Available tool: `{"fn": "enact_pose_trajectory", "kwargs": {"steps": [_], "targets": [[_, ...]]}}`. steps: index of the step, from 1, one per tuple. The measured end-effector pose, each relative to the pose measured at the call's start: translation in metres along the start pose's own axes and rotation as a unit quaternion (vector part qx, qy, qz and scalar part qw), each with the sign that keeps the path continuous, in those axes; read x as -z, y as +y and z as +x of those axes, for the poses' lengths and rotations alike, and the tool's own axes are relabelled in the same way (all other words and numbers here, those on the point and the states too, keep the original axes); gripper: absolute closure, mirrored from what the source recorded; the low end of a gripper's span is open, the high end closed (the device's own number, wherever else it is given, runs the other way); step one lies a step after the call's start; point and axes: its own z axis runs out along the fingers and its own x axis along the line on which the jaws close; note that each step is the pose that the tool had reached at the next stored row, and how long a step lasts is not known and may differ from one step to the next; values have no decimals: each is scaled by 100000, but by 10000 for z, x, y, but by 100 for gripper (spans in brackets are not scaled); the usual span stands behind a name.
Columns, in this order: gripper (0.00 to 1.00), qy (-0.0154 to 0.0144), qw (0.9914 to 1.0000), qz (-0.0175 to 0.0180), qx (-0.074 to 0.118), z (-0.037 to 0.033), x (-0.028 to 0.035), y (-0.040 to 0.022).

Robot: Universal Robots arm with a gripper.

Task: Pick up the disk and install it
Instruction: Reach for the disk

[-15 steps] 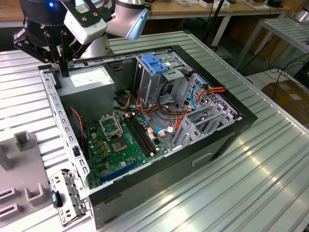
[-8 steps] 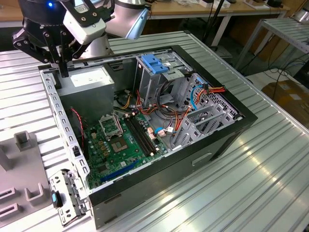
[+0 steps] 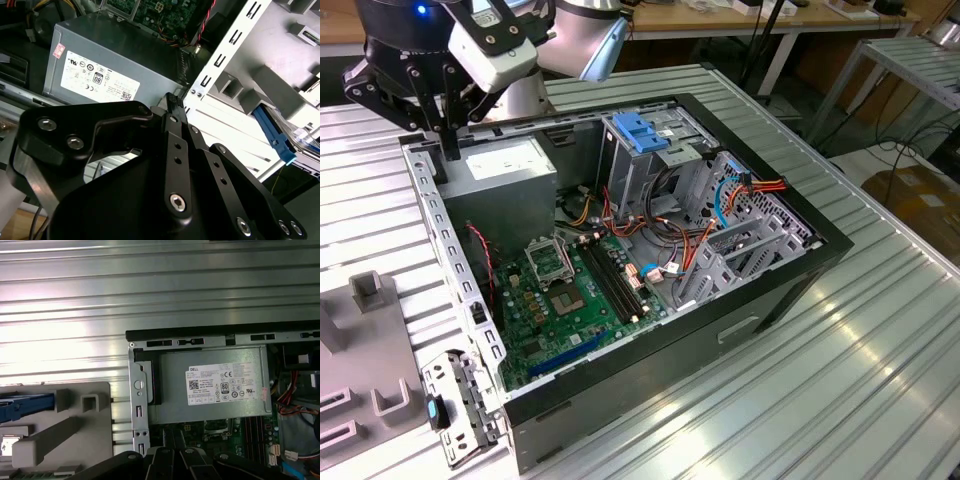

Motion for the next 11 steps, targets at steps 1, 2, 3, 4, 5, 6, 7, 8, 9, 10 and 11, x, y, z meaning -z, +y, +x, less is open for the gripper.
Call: {"fn": "enact_pose_trajectory", "kwargs": {"steps": [1, 2, 3, 4, 5, 6, 7, 8, 9, 10, 11], "targets": [[89, 0, 100000, 1, -2, 2, 0, 0], [89, 2, 100000, 0, 1, 3, 0, 0], [89, -2, 100000, -1, 1, 7, 0, -1], [89, 0, 100000, 0, 1, 10, 0, -2], [89, -1, 100000, -2, 1, 14, 0, -2], [89, 1, 100000, 0, -1, 15, 0, -2], [89, -1, 100000, 0, 1, 17, 0, -3], [89, 0, 100000, 0, 2, 18, 1, -3], [89, 0, 100000, 0, 1, 20, 1, -3], [89, -3, 100000, -2, 1, 23, 1, -4], [89, 0, 100000, -1, 2, 28, 1, -4]]}}
